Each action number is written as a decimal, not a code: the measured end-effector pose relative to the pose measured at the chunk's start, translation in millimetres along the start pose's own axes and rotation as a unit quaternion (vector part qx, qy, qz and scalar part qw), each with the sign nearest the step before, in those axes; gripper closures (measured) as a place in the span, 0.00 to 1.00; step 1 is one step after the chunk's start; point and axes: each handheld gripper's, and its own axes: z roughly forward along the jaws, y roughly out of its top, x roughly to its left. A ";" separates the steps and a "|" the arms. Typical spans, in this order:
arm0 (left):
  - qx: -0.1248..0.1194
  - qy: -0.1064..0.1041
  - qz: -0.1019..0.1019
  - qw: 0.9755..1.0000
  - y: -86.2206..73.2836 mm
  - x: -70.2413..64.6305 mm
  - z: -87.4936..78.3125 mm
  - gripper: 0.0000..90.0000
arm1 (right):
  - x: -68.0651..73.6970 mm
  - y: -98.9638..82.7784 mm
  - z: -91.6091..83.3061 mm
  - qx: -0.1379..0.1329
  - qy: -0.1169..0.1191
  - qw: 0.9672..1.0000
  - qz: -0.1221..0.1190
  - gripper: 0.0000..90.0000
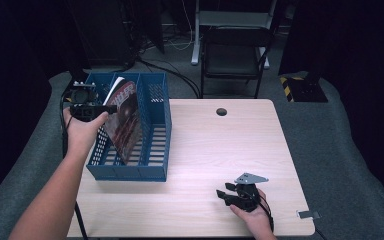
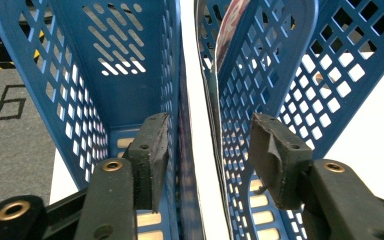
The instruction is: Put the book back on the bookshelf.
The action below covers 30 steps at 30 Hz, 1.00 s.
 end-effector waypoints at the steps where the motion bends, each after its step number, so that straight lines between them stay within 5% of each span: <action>1: 0.000 -0.001 0.001 1.000 -0.2 0.0 -0.5 0.54 | 0.0 0.0 0.1 0.000 0.000 1.000 0.000 0.56; 30: 0.011 -0.043 0.026 0.999 -4.9 7.9 -46.3 0.45 | -1.9 -2.1 3.7 0.007 0.001 1.000 0.003 0.53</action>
